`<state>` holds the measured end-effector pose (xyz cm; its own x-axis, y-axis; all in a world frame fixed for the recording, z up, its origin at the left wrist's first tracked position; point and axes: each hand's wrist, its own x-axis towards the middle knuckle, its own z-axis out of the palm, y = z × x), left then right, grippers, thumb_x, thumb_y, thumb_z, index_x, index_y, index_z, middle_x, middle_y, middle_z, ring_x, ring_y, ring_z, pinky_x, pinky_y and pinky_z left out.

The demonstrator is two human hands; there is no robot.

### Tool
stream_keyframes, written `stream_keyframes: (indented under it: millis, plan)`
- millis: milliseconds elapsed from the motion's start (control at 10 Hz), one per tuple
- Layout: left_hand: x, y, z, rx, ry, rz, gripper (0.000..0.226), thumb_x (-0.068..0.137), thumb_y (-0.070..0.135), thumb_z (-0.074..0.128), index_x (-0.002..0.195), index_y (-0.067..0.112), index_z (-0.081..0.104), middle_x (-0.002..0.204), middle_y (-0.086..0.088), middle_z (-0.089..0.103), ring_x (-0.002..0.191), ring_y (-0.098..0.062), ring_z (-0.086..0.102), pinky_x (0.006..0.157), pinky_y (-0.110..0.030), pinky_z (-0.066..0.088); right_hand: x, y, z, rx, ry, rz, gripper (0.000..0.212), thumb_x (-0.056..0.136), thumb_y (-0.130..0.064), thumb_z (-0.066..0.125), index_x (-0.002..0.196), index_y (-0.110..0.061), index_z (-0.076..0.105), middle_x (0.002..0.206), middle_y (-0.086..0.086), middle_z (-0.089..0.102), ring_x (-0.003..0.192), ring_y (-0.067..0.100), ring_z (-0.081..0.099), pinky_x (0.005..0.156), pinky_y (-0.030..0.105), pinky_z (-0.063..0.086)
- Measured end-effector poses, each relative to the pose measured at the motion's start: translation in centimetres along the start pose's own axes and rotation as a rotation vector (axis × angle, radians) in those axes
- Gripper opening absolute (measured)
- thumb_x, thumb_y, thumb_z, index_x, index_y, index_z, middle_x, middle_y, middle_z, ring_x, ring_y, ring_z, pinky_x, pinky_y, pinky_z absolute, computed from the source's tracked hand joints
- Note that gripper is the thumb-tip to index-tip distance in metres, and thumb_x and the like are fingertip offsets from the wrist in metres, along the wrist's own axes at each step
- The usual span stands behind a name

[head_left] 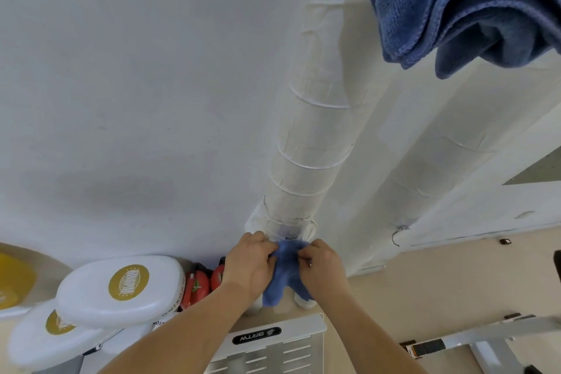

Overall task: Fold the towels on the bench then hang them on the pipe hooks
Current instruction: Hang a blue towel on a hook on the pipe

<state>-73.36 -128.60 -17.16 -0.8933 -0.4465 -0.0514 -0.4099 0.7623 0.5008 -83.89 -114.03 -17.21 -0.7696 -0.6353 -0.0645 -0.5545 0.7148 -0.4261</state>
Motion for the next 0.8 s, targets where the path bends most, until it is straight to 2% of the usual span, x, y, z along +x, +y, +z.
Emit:
stream_keyframes:
  millis: [100, 200, 300, 400, 500, 600, 700, 800]
  plan:
    - [-0.3, -0.3, 0.9, 0.043, -0.007, 0.025, 0.032, 0.098, 0.038, 0.041, 0.102, 0.027, 0.071, 0.099, 0.003, 0.058, 0.1, -0.019, 0.053, 0.073, -0.031, 0.049, -0.6, 0.6, 0.6, 0.072, 0.099, -0.037, 0.016, 0.089, -0.014, 0.064, 0.086, -0.013, 0.079, 0.101, 0.002, 0.066, 0.091, 0.019, 0.059, 0.079, 0.022, 0.044]
    - [-0.5, -0.1, 1.7, 0.115, 0.004, 0.114, 0.042, 0.094, 0.041, 0.037, 0.091, 0.021, 0.074, 0.086, 0.0, 0.063, 0.083, -0.023, 0.059, 0.065, -0.037, 0.055, -1.0, 0.4, 0.4, 0.168, 0.074, -0.017, 0.015, 0.093, -0.02, 0.063, 0.101, -0.017, 0.076, 0.104, -0.003, 0.07, 0.095, 0.017, 0.065, 0.084, 0.021, 0.047]
    - [-0.5, -0.1, 2.6, 0.076, -0.029, 0.041, 0.04, 0.103, 0.037, 0.041, 0.114, 0.014, 0.072, 0.104, -0.004, 0.071, 0.102, -0.026, 0.065, 0.098, -0.039, 0.053, -1.1, 0.1, 0.2, 0.288, 0.054, 0.073, 0.018, 0.095, -0.021, 0.066, 0.11, -0.022, 0.076, 0.103, -0.006, 0.073, 0.094, 0.014, 0.067, 0.087, 0.022, 0.049]
    - [0.2, 0.0, 3.0, -0.486, -0.101, -0.187, 0.035, 0.09, 0.035, 0.066, 0.1, 0.003, 0.074, 0.096, -0.017, 0.074, 0.109, -0.037, 0.068, 0.111, -0.048, 0.046, -0.6, -0.2, 0.3, 0.379, 0.023, 0.151, 0.015, 0.096, -0.024, 0.067, 0.101, -0.025, 0.08, 0.096, -0.007, 0.076, 0.087, 0.011, 0.067, 0.081, 0.019, 0.05]
    - [-0.5, 2.2, 1.1, -0.068, -0.005, -0.108, 0.02, 0.096, 0.024, 0.056, 0.103, 0.019, 0.074, 0.093, -0.007, 0.075, 0.092, -0.029, 0.071, 0.075, -0.032, 0.051, -0.1, -0.2, 0.5, 0.382, -0.031, 0.197, 0.017, 0.098, -0.03, 0.064, 0.096, -0.029, 0.08, 0.081, -0.01, 0.074, 0.069, 0.001, 0.063, 0.065, 0.008, 0.045]
    - [-0.7, 2.4, 1.1, -0.113, 0.073, -0.113, 0.025, 0.1, 0.02, 0.051, 0.11, 0.025, 0.073, 0.099, -0.003, 0.076, 0.091, -0.025, 0.07, 0.076, -0.032, 0.053, -0.3, -0.2, 0.5, 0.398, -0.032, 0.225, 0.017, 0.098, -0.031, 0.062, 0.094, -0.029, 0.079, 0.073, -0.013, 0.071, 0.067, -0.004, 0.062, 0.063, 0.012, 0.044]
    - [-0.5, 2.4, 0.9, -0.139, 0.006, -0.098, 0.025, 0.102, 0.023, 0.05, 0.117, 0.024, 0.07, 0.11, -0.003, 0.073, 0.101, -0.023, 0.068, 0.088, -0.036, 0.055, -0.6, -0.3, 0.1, 0.373, -0.077, 0.2, 0.019, 0.101, -0.033, 0.057, 0.1, -0.03, 0.076, 0.079, -0.012, 0.069, 0.07, 0.0, 0.061, 0.066, 0.008, 0.043]
    - [-0.3, 1.6, 0.4, -0.148, -0.038, -0.035, 0.031, 0.105, 0.039, 0.043, 0.123, 0.031, 0.066, 0.116, 0.001, 0.064, 0.108, -0.02, 0.06, 0.094, -0.033, 0.05, -0.4, -0.2, 0.1, 0.216, -0.076, 0.088, 0.023, 0.102, -0.035, 0.05, 0.107, -0.035, 0.072, 0.095, -0.013, 0.059, 0.082, 0.004, 0.057, 0.077, 0.011, 0.041]
